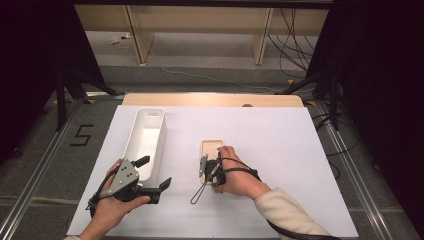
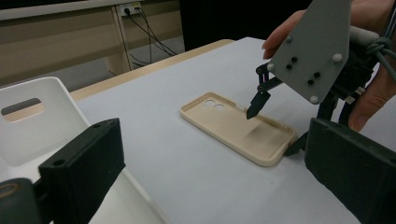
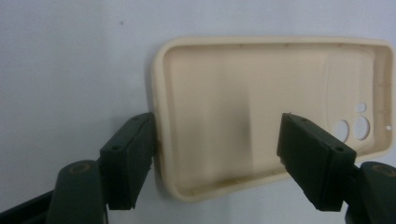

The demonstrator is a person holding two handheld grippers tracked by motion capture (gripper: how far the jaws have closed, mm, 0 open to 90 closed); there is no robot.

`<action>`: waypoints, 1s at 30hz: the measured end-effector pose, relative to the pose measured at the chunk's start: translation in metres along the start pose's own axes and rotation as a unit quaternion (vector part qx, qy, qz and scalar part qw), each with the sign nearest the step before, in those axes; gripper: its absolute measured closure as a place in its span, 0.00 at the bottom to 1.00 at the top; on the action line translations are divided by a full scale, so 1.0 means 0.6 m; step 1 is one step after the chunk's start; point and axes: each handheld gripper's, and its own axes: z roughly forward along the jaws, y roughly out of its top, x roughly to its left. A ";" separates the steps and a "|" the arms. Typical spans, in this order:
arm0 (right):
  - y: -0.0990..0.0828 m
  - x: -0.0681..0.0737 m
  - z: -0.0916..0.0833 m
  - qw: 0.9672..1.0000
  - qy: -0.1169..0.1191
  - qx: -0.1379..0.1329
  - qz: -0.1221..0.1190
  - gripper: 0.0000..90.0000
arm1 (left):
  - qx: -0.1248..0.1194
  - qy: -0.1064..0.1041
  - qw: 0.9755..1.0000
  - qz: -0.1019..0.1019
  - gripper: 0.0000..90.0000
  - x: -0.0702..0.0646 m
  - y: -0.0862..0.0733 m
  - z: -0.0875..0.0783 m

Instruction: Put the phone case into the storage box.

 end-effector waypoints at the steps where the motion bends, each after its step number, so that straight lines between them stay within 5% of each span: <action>1: 0.001 0.000 0.000 1.000 0.000 0.001 -0.001 0.33 | 0.000 0.000 1.000 0.000 0.05 0.000 0.000 0.000; 30: 0.006 0.006 -0.004 0.998 0.063 0.016 -0.014 0.79 | -0.002 0.000 1.000 -0.001 0.06 -0.001 0.000 0.000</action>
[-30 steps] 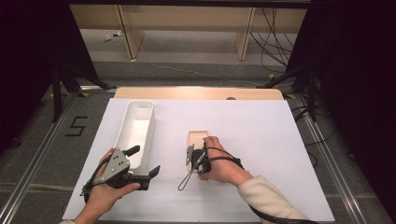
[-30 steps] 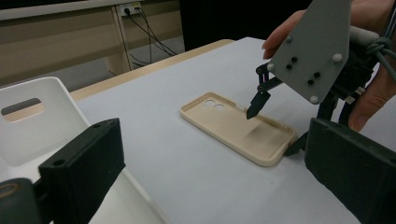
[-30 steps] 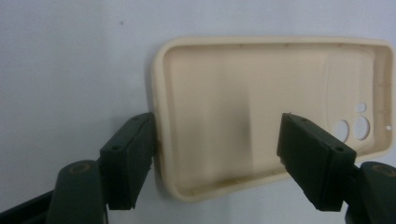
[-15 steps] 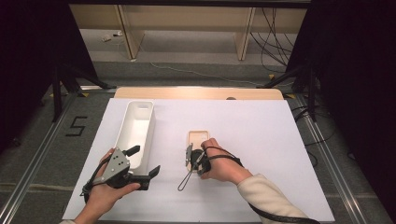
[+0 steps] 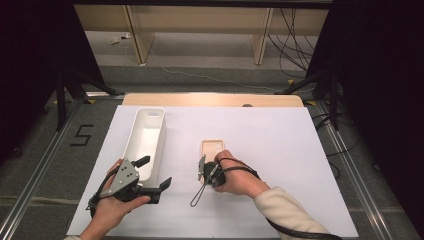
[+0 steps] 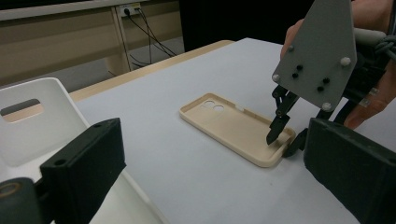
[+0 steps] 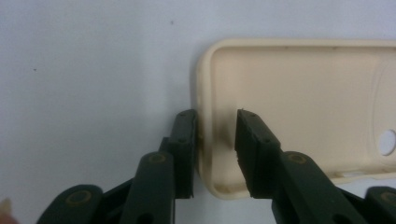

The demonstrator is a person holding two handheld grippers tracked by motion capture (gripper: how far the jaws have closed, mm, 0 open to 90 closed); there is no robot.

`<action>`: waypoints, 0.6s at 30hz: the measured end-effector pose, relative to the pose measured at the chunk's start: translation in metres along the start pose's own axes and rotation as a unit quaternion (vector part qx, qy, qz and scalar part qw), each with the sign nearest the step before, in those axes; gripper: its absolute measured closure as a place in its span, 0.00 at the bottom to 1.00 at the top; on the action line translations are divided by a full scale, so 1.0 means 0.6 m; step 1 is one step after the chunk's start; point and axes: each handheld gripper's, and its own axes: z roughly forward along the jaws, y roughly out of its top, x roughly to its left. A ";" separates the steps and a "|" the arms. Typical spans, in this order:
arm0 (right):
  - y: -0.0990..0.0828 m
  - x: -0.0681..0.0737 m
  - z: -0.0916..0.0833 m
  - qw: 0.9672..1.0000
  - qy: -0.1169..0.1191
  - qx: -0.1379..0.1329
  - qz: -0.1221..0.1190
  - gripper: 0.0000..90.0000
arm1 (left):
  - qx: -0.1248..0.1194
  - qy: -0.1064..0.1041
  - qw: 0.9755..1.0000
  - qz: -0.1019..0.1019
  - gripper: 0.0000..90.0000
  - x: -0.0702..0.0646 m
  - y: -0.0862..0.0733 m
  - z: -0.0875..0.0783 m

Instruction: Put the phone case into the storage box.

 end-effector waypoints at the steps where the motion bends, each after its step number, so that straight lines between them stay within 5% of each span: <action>1: 0.000 0.000 0.000 1.000 0.001 -0.002 -0.004 0.80 | 0.000 0.000 1.000 0.000 0.06 0.000 0.000 0.000; 18: 0.003 0.005 0.001 1.000 0.000 0.001 -0.014 0.87 | 0.000 -0.001 1.000 0.001 0.06 0.000 0.000 0.000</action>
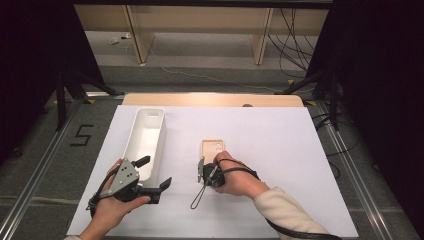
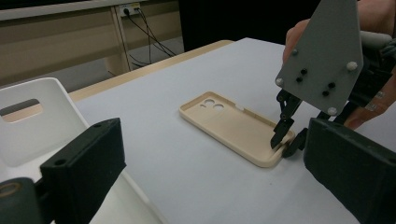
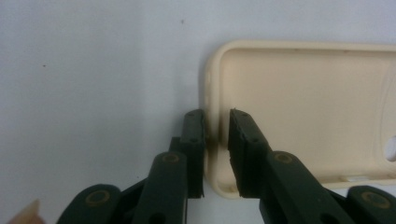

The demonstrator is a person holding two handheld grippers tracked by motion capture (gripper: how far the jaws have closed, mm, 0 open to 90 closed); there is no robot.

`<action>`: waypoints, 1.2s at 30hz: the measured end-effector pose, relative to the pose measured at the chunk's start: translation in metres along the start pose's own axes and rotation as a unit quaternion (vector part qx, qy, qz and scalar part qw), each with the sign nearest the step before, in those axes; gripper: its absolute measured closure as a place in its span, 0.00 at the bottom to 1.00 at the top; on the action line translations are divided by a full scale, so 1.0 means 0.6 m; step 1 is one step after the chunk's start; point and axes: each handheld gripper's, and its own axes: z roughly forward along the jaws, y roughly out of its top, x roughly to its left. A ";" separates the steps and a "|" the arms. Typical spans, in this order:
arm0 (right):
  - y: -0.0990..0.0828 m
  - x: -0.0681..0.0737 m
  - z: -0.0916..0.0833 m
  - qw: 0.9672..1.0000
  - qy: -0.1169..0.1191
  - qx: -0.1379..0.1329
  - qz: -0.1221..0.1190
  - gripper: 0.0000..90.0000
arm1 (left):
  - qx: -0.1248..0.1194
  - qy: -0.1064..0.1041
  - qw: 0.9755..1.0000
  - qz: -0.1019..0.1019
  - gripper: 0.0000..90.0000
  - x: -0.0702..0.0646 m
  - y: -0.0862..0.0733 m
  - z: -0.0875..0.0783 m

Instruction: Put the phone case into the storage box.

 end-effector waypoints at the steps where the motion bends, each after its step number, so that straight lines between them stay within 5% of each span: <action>1: 0.000 0.000 0.000 1.000 0.000 0.000 0.000 0.87 | 0.000 0.000 1.000 0.000 0.06 0.000 0.000 0.000; 36: 0.000 0.007 -0.002 1.000 -0.008 0.004 -0.017 0.94 | 0.001 -0.001 1.000 0.001 0.06 -0.001 0.000 0.000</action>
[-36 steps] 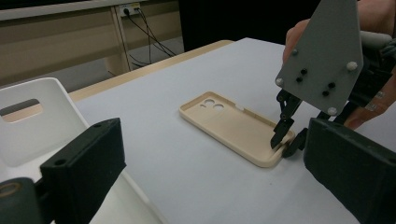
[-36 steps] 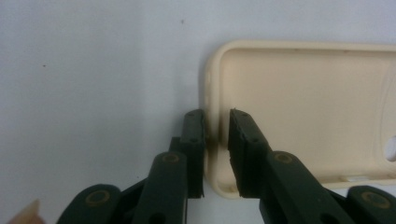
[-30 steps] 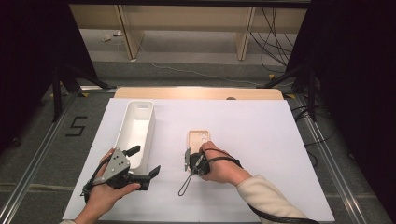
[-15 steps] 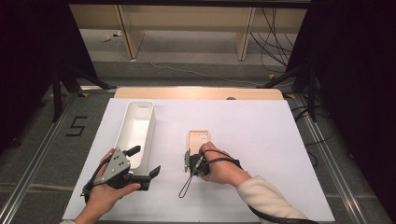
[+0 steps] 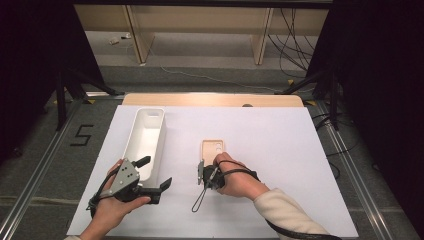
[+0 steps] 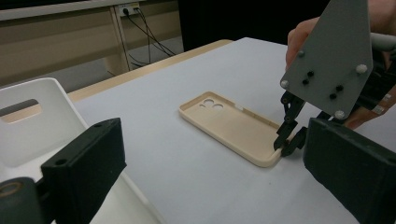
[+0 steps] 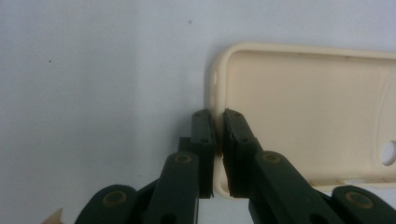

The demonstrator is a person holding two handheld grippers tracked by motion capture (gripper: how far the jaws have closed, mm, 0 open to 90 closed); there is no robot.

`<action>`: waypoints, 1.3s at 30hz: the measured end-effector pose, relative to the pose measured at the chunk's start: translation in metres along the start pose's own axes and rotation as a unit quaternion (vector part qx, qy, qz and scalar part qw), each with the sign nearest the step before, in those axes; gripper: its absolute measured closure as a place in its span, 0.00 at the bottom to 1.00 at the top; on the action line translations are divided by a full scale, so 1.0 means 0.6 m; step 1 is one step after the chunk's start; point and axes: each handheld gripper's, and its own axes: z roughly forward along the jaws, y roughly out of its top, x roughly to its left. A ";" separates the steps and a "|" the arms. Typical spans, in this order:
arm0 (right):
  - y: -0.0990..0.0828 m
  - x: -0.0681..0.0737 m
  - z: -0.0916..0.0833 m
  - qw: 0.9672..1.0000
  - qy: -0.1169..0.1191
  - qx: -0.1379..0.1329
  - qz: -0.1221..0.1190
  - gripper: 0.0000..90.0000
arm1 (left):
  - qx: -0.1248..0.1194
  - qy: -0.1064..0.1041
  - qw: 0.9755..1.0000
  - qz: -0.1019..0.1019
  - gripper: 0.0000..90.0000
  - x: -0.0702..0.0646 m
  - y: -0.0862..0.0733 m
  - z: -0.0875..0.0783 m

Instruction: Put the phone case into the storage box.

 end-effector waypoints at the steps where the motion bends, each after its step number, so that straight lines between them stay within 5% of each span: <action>1: 0.000 0.000 0.000 1.000 0.000 -0.001 -0.001 0.94 | 0.000 0.000 1.000 0.000 0.06 0.000 0.000 0.000; 22: -0.013 0.004 -0.003 1.000 0.002 -0.029 0.005 0.98 | 0.000 0.000 1.000 0.001 0.06 0.001 0.000 0.000; 39: -0.030 0.000 -0.022 0.997 0.000 -0.078 0.010 0.98 | 0.000 0.000 1.000 0.000 0.06 0.001 0.000 -0.001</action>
